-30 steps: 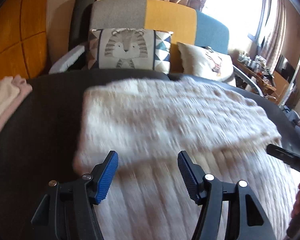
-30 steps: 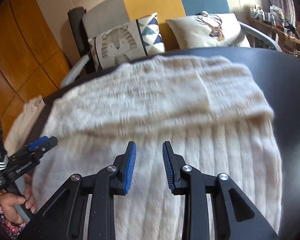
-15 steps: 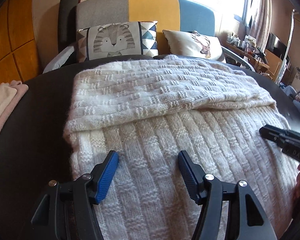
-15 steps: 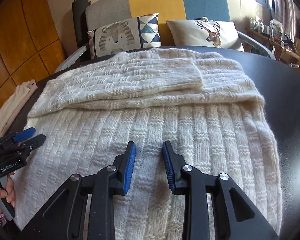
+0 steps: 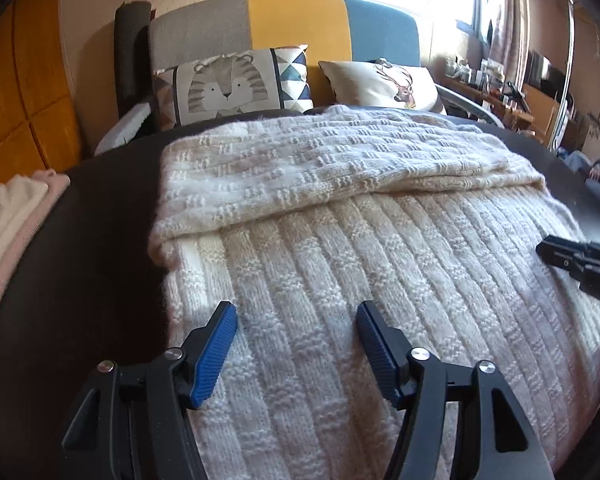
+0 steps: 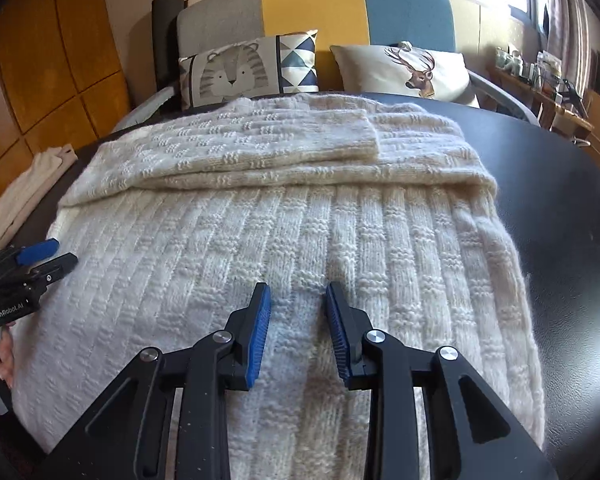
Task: Fold clothes
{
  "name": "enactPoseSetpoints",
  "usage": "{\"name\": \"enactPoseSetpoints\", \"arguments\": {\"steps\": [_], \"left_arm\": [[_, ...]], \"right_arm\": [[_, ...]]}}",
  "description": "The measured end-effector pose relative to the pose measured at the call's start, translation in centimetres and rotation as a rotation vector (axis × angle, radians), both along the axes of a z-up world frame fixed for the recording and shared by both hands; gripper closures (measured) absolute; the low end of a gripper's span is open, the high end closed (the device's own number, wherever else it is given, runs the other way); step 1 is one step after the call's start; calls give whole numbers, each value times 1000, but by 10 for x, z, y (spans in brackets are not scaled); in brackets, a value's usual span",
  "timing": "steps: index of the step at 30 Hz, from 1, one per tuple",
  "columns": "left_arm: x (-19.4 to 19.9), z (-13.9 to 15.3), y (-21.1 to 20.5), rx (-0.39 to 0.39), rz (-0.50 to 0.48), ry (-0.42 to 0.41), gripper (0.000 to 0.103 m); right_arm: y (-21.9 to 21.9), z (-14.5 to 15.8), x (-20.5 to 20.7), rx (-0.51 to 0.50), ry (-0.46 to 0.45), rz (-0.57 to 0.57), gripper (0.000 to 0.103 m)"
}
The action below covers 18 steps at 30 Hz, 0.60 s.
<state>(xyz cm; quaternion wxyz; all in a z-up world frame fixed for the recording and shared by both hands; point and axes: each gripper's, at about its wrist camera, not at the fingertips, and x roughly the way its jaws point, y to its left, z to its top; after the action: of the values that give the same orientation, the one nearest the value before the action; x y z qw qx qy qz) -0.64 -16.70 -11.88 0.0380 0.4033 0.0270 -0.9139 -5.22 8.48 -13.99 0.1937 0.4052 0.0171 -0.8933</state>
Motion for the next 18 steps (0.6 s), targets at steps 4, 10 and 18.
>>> {"name": "enactPoseSetpoints", "arguments": {"steps": [4, 10, 18], "left_arm": [[0, -1, -2, 10, -3, 2, 37], [1, 0, -2, 7, -8, 1, 37], [8, 3, 7, -59, 0, -5, 37]], "right_arm": [[10, -2, 0, -70, -1, -18, 71], [11, -1, 1, -66, -4, -20, 71], [18, 13, 7, -73, -2, -68, 71]]}}
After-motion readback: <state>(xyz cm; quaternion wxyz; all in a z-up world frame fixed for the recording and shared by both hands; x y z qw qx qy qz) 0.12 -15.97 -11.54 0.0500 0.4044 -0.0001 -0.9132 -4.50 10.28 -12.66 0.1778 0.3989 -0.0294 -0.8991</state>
